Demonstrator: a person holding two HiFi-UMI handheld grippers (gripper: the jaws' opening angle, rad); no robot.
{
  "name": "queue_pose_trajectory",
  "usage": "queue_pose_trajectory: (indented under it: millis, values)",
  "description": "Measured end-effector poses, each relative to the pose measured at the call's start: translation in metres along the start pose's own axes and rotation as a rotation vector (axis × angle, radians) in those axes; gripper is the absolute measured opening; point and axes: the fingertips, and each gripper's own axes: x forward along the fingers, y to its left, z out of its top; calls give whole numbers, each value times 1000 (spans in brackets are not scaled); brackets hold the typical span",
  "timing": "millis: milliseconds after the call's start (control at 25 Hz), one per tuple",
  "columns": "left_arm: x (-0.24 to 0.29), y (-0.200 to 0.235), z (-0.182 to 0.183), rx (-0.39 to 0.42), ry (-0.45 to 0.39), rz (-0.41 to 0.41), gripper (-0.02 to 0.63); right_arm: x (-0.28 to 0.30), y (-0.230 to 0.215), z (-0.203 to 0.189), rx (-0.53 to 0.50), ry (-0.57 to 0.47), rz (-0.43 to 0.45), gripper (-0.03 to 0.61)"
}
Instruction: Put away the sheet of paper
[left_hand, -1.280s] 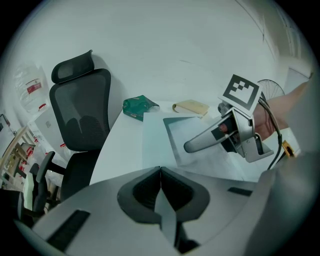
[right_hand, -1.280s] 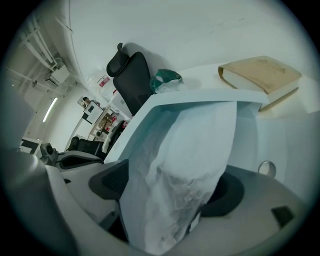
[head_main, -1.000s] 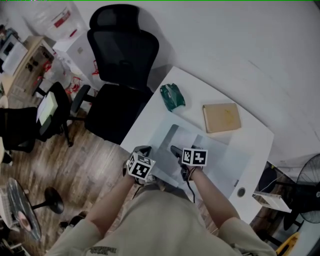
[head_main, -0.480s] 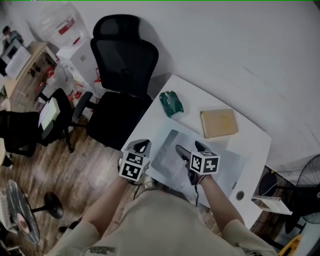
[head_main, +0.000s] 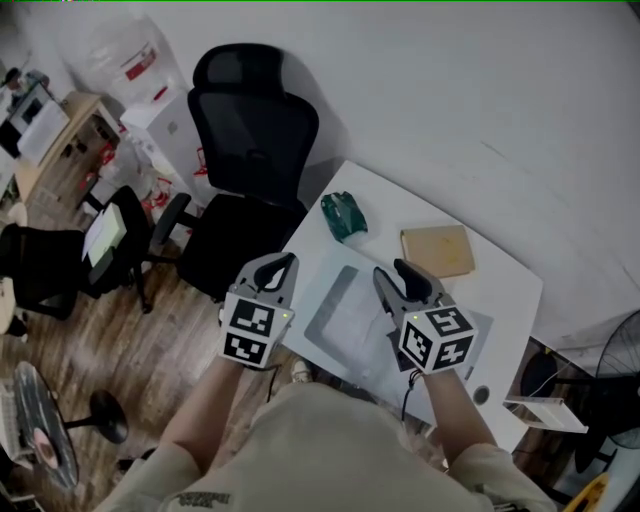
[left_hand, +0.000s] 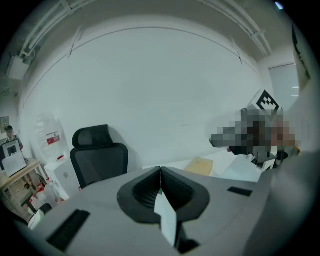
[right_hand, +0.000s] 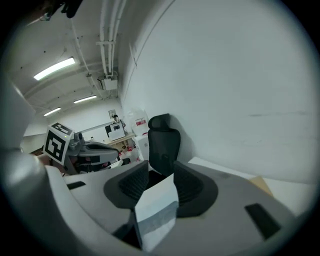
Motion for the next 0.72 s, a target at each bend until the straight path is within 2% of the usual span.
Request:
queue_pose_trajectory:
  millis: [40,120,320,520,720]
  values:
    - [-4,0,11,10,-23,3,20,-6,3,12,-15,-31,-4,158]
    - [-12,1,31,27,-68,11,21,-18,8,36,-54,-98,-22,114]
    - [-33,-2,77,37,-193,32,20,-49,12,81,-144,-236,-86,54]
    - [-52,-10,109,62,-272,27,20,-80,23,115,-214,-350,-100,28]
    - [-70,-17,128,58,-338,22,20,-106,35,136,-230,-422,-83,23]
